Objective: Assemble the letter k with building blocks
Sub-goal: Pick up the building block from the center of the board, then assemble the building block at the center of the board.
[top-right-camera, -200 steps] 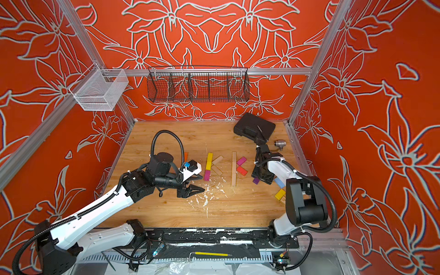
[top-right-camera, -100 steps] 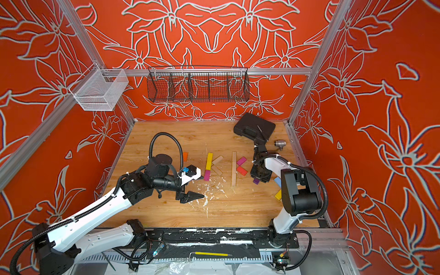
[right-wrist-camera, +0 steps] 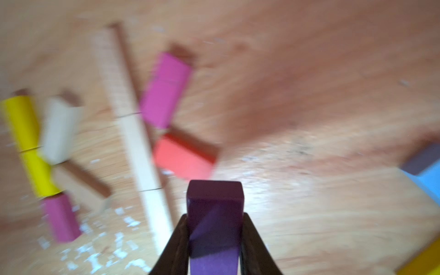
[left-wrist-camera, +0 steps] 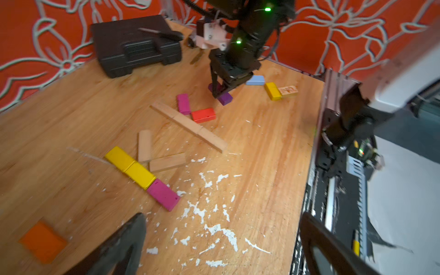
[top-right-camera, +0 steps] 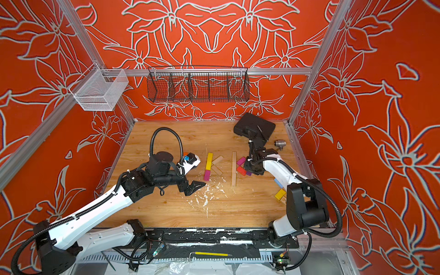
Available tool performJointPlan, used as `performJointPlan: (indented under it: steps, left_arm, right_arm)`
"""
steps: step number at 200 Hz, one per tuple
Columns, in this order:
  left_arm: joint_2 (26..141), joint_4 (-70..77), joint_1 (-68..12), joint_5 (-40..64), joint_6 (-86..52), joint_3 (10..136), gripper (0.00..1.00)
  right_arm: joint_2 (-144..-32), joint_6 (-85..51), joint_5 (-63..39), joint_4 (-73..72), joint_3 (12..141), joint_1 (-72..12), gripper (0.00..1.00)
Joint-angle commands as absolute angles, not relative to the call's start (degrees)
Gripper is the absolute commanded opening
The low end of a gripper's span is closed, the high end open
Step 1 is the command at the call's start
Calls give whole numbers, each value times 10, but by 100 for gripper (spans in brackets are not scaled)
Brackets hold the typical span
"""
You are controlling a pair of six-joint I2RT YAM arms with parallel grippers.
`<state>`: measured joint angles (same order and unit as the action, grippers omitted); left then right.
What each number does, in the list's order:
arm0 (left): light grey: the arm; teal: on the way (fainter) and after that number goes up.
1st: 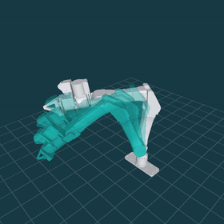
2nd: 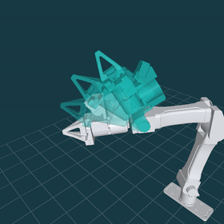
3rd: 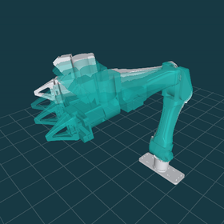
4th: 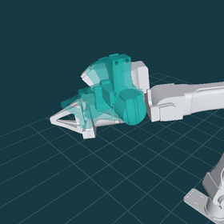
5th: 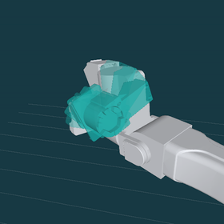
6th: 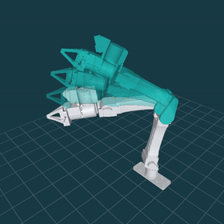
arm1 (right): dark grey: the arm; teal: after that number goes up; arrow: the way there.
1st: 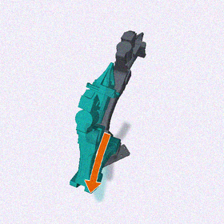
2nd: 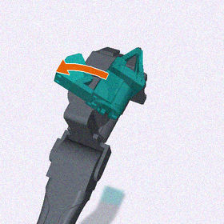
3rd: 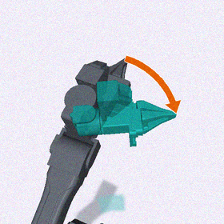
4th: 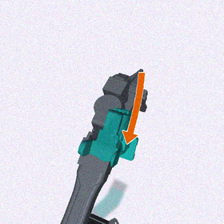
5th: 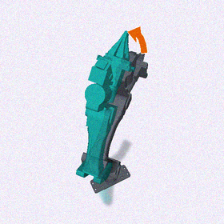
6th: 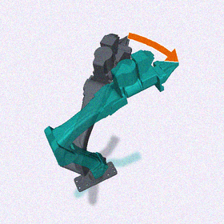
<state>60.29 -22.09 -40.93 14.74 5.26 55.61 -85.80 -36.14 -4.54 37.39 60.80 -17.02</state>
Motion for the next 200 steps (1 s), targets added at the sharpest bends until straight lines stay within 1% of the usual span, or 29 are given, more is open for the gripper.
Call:
performJointPlan:
  steps: [1, 45, 76, 103, 153, 200]
  left_arm:
    - [614, -257, -410, 13, -80, 587, 98]
    - [600, -307, -398, -77, -216, 584, 98]
    - [570, -318, -376, -83, -259, 555, 98]
    - [540, -345, -355, -85, -268, 544, 98]
    - [502, -377, -328, -91, -277, 524, 98]
    - [491, -385, -314, -86, -281, 514, 98]
  right_arm:
    - [-862, -401, -46, 381, 650, -226, 24]
    - [-934, -466, -67, 328, 731, -330, 24]
    - [-1021, -495, -74, 303, 807, -391, 24]
    - [-1111, -507, -74, 307, 894, -436, 24]
    - [-1253, -558, -88, 299, 1013, -477, 24]
    - [-1324, -575, -83, 313, 1069, -491, 24]
